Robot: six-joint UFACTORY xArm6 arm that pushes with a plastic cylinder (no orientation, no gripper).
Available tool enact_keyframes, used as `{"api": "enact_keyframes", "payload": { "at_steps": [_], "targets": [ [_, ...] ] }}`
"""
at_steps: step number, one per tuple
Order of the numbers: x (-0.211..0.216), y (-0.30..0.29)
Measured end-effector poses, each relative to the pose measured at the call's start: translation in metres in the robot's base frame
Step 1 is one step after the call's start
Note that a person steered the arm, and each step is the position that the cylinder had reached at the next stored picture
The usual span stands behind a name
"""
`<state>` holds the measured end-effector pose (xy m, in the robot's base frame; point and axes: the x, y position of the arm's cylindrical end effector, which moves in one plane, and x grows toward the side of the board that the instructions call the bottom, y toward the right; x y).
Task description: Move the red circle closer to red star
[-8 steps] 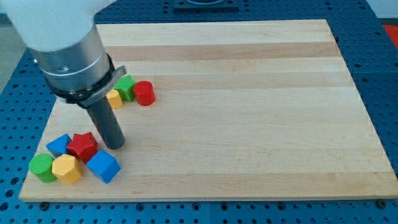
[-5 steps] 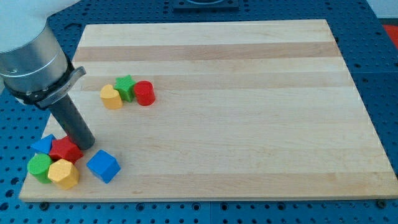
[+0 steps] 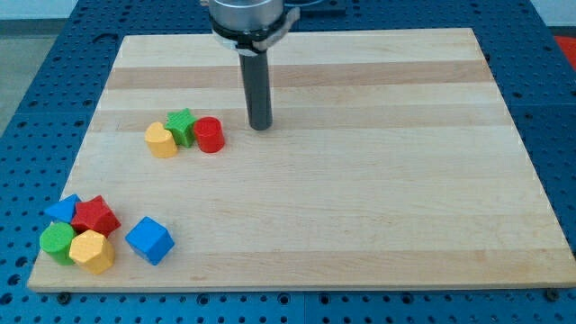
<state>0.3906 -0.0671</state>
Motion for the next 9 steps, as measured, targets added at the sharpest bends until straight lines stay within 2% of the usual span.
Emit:
{"api": "enact_keyframes", "payload": {
  "at_steps": [1,3,6,8,9],
  "targets": [
    [0.006,-0.044],
    [0.075,-0.092],
    [0.083,-0.099],
    [0.084,-0.14],
    [0.084,-0.141]
  ]
}}
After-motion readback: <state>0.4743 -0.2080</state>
